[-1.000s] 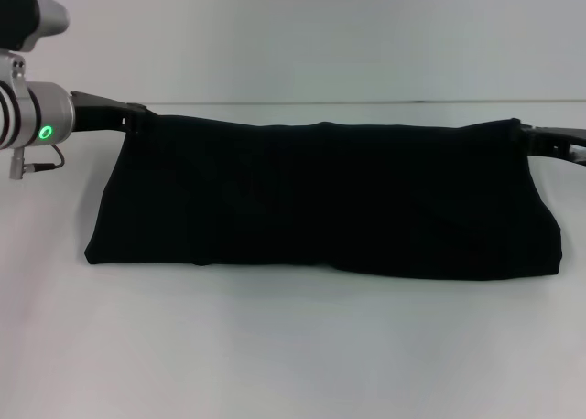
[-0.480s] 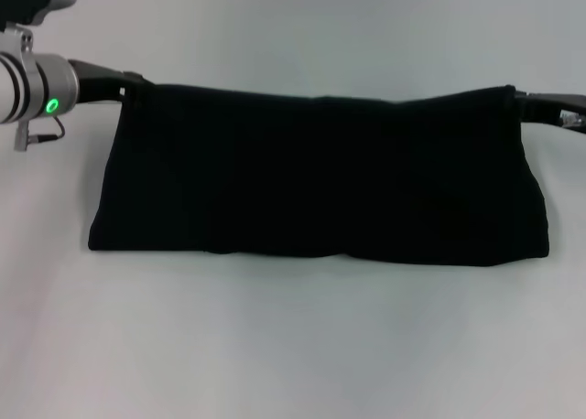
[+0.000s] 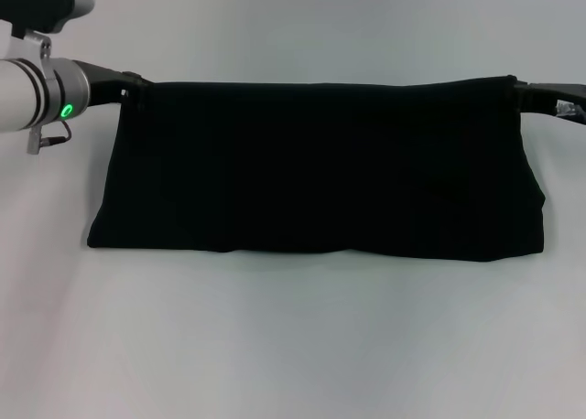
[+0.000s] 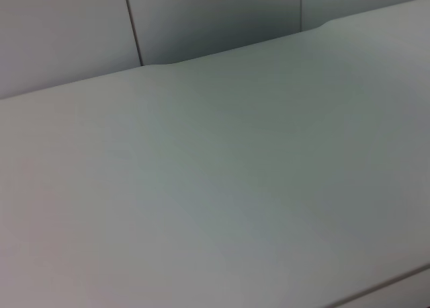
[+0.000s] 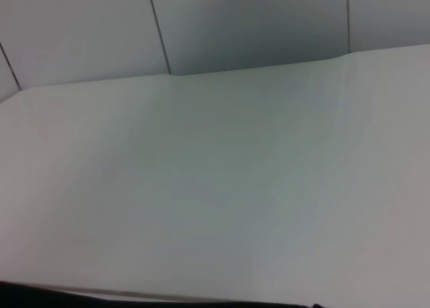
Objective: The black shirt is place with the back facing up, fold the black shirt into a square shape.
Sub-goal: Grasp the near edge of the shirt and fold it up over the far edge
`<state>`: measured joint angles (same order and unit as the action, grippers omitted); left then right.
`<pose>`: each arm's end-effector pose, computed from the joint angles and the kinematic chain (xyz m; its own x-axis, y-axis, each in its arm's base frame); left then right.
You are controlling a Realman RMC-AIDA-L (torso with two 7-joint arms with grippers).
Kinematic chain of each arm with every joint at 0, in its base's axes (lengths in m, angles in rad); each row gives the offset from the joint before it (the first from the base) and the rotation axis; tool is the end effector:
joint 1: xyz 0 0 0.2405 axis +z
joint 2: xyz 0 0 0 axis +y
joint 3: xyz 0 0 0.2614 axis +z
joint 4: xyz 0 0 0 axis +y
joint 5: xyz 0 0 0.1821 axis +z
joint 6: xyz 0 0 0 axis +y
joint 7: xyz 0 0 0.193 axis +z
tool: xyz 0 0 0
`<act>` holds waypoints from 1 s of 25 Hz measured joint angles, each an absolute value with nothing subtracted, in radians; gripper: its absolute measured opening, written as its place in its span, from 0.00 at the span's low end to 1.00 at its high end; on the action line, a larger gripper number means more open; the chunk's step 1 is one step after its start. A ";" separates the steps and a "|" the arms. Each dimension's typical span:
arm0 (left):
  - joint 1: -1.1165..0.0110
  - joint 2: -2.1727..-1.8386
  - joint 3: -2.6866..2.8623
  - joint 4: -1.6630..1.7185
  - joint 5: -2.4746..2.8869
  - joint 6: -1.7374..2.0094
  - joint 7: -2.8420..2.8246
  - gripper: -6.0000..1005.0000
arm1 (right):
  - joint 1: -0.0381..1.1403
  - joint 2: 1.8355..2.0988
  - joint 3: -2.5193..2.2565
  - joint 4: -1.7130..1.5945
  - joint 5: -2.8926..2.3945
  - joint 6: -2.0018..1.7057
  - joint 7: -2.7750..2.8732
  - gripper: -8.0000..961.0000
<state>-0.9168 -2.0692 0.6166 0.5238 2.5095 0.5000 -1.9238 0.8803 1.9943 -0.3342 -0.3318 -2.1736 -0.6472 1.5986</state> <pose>-0.2530 0.5091 0.0041 0.7800 0.4939 0.3843 0.5713 -0.3114 -0.7593 0.2705 0.4938 0.0056 0.5999 -0.4972 -0.6268 -0.7940 -0.2734 -0.5430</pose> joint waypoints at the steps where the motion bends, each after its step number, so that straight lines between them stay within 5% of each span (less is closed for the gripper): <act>1: -0.917 -2.070 0.622 0.517 2.508 0.488 -1.924 0.01 | 0.881 1.995 -0.334 -0.330 -2.174 -0.640 1.597 0.16; 14: -0.917 -2.071 0.632 0.501 2.505 0.449 -1.923 0.01 | 0.884 1.996 -0.335 -0.308 -2.172 -0.598 1.592 0.17; 25: -0.911 -2.107 0.654 0.513 2.493 0.374 -1.931 0.08 | 0.883 2.009 -0.365 -0.321 -2.172 -0.605 1.595 0.19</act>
